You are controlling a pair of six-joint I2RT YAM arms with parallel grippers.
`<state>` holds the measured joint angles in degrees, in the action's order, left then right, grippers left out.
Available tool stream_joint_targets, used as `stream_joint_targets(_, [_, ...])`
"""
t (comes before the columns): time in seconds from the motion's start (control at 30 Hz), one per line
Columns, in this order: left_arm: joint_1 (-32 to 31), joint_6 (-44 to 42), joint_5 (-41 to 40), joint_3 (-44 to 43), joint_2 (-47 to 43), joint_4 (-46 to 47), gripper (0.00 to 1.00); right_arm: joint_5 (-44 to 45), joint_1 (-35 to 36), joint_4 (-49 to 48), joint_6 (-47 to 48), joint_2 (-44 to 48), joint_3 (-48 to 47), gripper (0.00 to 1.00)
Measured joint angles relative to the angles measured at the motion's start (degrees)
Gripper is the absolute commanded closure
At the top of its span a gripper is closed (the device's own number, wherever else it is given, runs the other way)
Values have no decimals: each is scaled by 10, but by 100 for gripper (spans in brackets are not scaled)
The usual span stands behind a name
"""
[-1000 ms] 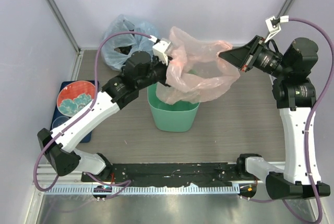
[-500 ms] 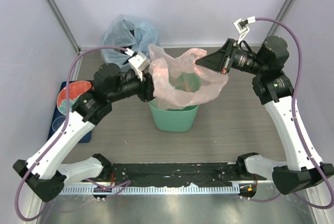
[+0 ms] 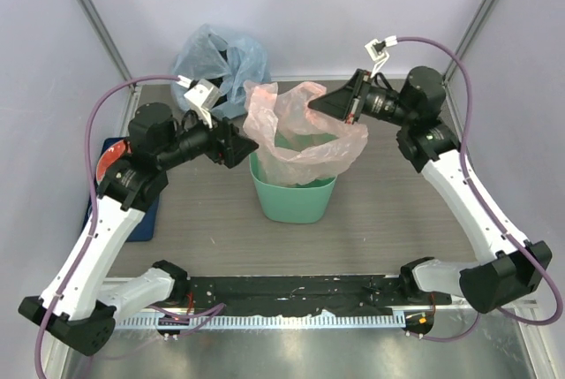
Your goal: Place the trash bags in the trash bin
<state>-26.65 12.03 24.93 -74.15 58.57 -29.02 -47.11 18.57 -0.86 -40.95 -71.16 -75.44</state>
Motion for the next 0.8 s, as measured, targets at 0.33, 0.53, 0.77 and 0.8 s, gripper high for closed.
stream_joint_targets(0.33, [24, -2, -23, 9, -49, -18, 0, 73, 85, -51, 23, -24, 65, 99])
stream_joint_targets(0.53, [31, 24, -34, -16, -61, -52, 0, 109, 81, 4, 126, -22, 61, 99])
stream_joint_targets(0.77, [32, 45, -9, -105, -33, -56, 0, 128, 79, 85, 210, -12, 11, 99])
stream_joint_targets(0.8, [32, 50, 1, -121, -25, -53, 0, 133, 79, 92, 218, -11, 1, 99])
